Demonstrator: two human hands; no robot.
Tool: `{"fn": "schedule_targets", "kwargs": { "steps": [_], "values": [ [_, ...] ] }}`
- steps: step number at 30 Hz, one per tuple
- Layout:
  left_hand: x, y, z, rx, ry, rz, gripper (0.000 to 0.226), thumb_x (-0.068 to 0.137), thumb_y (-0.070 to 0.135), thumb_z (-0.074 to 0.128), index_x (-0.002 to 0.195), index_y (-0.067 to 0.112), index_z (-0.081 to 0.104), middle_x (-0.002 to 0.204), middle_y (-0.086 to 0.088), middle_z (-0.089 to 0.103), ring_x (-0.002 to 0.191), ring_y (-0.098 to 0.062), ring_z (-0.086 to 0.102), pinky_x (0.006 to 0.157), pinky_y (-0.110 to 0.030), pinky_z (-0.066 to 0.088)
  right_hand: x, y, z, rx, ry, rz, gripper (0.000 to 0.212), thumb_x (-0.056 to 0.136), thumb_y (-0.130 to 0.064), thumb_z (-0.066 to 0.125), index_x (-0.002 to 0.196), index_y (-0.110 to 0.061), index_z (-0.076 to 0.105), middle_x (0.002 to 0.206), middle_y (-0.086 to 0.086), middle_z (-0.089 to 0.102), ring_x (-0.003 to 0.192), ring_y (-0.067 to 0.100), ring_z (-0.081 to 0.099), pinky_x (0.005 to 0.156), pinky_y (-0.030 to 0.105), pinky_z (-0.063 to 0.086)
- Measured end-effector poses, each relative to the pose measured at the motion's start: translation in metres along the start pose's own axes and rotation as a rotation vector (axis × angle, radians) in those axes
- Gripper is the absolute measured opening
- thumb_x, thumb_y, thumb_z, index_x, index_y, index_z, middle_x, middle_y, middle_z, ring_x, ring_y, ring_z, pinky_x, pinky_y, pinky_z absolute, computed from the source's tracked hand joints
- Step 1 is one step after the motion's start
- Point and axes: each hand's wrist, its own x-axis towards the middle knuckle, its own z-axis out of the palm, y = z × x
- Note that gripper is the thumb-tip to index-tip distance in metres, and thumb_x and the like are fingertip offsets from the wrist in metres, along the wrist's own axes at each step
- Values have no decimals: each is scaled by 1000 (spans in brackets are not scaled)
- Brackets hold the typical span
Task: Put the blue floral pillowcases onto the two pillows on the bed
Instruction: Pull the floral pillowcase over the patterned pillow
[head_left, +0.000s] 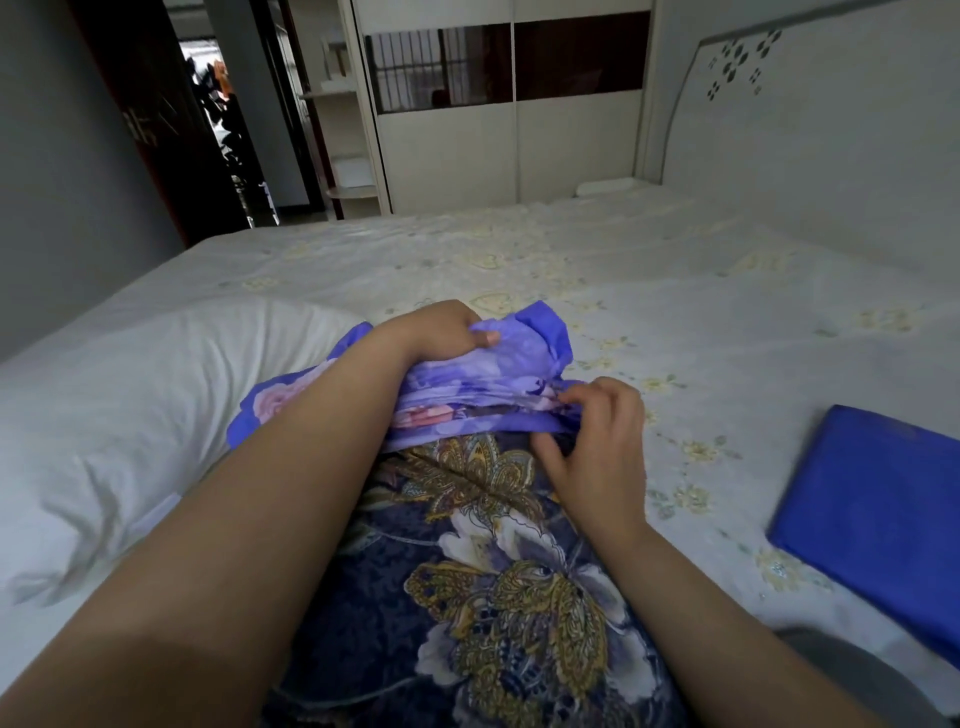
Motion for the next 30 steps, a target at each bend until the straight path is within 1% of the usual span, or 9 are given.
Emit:
{"fn": "schedule_targets", "kwargs": {
  "steps": [5,7,9,14,17,20,25,28,30],
  "values": [
    [-2,-17,-11,-106,267,-107,33,97,30,47,95,2,64,103,-26,63,96,-35,57,73,-30,36,25,-15,7,68,-20,-33,20,86,-19,48,92,-11,65,83,3,63,77,16,51,64,23,39],
    [-3,-29,-22,-101,414,-184,34,98,27,46,102,0,64,110,-25,62,104,-36,56,79,-32,39,37,-30,6,303,-198,79,12,89,-19,48,91,-16,60,70,-2,56,61,11,46,54,19,32],
    [-4,-43,-34,-84,509,-257,34,98,27,45,107,1,64,115,-23,62,108,-37,55,85,-33,41,49,-45,4,403,-455,114,10,94,-23,47,86,-20,51,61,-2,46,57,16,44,55,31,35],
    [-17,-98,-63,-87,661,-437,38,97,29,45,112,-1,62,119,-26,59,112,-38,54,92,-37,42,38,-65,-39,121,-892,-191,41,92,-55,42,76,-19,53,64,0,55,59,11,52,60,29,44],
    [-20,-123,-62,-92,650,-488,40,96,31,46,107,-4,63,115,-28,60,108,-40,55,90,-37,43,21,-49,-67,95,-1095,-111,38,86,-57,53,70,-23,55,60,-1,49,52,4,46,50,17,31],
    [-15,-120,-40,-159,587,-405,37,95,36,48,101,3,64,110,-25,62,104,-39,56,88,-37,44,20,-36,-62,-62,-996,-65,33,88,-53,53,75,-23,52,60,-2,48,53,7,47,47,22,28],
    [-32,-88,-7,-67,683,-217,33,87,42,59,110,19,56,121,-14,48,118,-34,41,99,-40,35,12,-29,-41,-261,-545,-242,33,83,-50,44,100,-24,53,82,-2,62,58,21,59,40,21,26],
    [-66,-63,31,-81,804,-57,24,90,37,57,93,13,54,96,-10,51,96,-34,50,81,-37,39,18,-39,-23,-171,-441,-410,33,82,-27,52,114,-20,60,102,4,59,85,24,60,53,26,43],
    [-96,-59,45,-134,884,26,27,89,40,54,86,13,50,84,-4,48,82,-29,50,71,-34,36,20,-57,-13,-152,-478,-369,30,85,-23,51,114,-20,61,104,6,62,86,28,61,57,32,49]
  ]
}}
